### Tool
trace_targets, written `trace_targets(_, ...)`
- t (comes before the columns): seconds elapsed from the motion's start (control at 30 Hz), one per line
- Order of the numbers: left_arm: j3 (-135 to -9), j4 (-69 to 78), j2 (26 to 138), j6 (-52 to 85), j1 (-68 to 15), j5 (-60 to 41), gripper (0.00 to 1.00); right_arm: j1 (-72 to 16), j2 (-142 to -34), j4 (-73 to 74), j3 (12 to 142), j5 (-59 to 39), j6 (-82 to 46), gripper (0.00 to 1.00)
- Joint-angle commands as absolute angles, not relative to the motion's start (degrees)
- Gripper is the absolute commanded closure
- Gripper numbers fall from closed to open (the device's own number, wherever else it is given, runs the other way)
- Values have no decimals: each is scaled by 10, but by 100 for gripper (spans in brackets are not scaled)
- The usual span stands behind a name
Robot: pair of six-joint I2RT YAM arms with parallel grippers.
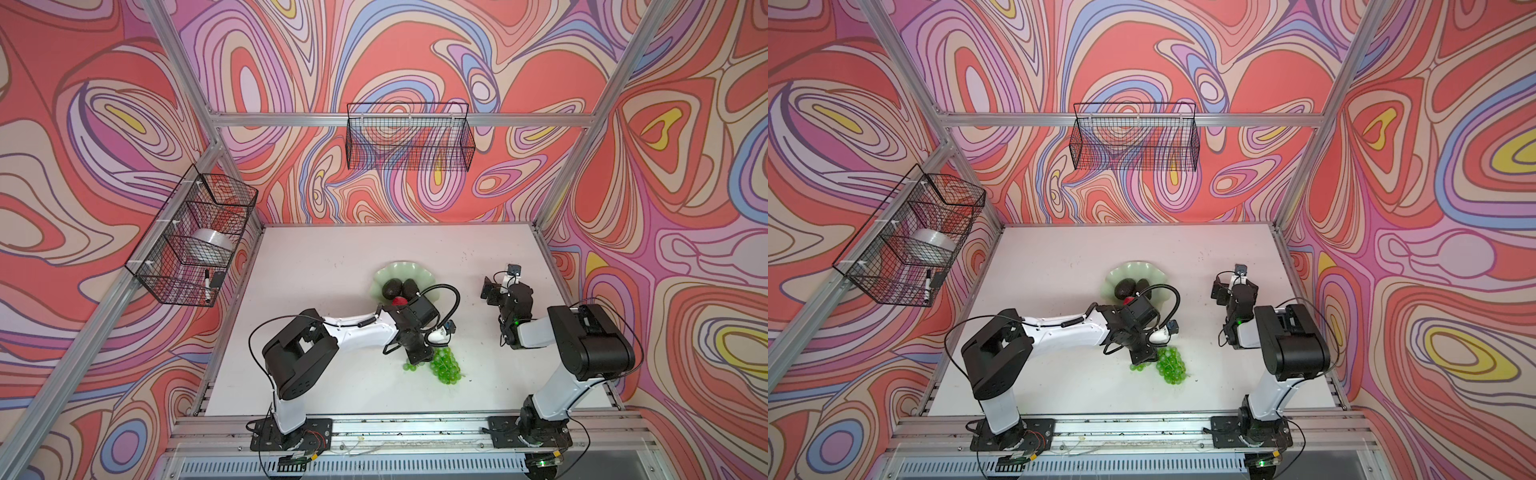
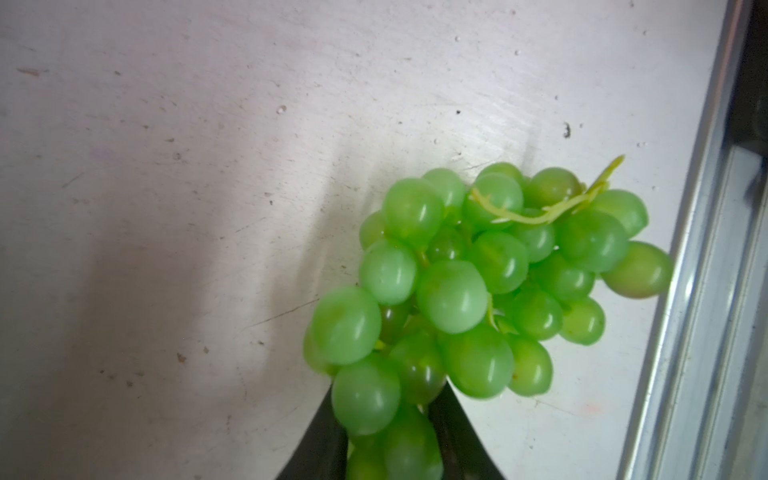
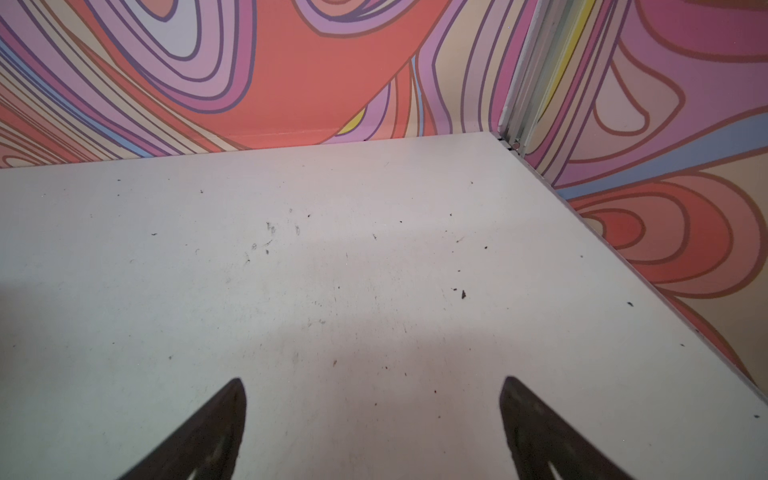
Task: Place and organize the fake fruits in the fruit bowl
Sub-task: 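Lift the grapes and carry them over the bowl with the left gripper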
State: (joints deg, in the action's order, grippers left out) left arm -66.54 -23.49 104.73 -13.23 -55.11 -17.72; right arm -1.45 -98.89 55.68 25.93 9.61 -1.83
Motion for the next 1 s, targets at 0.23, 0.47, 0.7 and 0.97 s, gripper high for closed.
trace_targets(0.23,-678,-276,978,-129,-539,-173,79,-12,-982,558,265,97,-22,2)
trace_targets(0.47,-682,-272,936,-114,-523,-180,82,-12,-982,558,265,98,-22,2)
trace_targets(0.7,-738,-306,886,-126,-489,-160,82,-12,-982,557,265,97,-21,2)
trace_targets(0.97,-847,-344,874,-175,-444,-104,82,-12,-982,557,265,97,-21,2)
